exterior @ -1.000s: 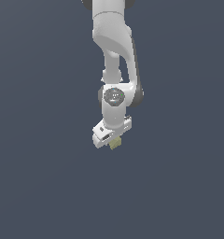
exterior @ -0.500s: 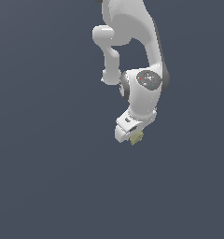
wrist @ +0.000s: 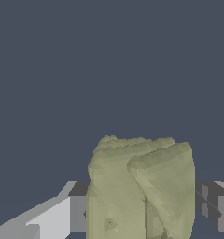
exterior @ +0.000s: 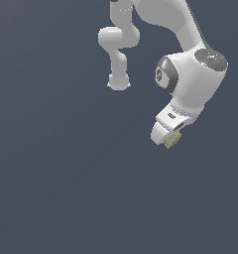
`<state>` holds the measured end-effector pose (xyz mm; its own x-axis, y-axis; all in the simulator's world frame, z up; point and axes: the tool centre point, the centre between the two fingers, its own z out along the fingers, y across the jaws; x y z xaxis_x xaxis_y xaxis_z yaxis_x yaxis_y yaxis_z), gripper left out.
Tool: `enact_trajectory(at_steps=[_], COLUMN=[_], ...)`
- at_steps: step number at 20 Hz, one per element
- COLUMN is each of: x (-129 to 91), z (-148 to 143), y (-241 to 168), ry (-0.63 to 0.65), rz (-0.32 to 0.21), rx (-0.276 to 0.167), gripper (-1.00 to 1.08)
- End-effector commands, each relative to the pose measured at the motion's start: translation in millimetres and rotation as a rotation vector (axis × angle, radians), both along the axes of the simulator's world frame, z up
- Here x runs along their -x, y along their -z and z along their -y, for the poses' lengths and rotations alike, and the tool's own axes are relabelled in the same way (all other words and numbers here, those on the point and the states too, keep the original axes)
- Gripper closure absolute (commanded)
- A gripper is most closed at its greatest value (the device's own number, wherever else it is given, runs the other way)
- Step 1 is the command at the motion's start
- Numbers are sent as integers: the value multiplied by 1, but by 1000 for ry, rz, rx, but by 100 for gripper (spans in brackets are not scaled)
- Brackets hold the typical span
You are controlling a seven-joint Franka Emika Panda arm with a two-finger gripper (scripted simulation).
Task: Pick up the object and move it to a goal position.
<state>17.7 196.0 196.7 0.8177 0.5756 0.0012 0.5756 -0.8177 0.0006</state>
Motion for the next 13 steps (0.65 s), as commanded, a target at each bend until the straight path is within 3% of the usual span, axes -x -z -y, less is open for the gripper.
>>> enact_trajectory(at_steps=[1,13], x=[-2,-8], z=[-16,-40], y=[-11,-29], ry=[2,2], rz=[-1,-1], rx=[1,0], gripper=[108,108])
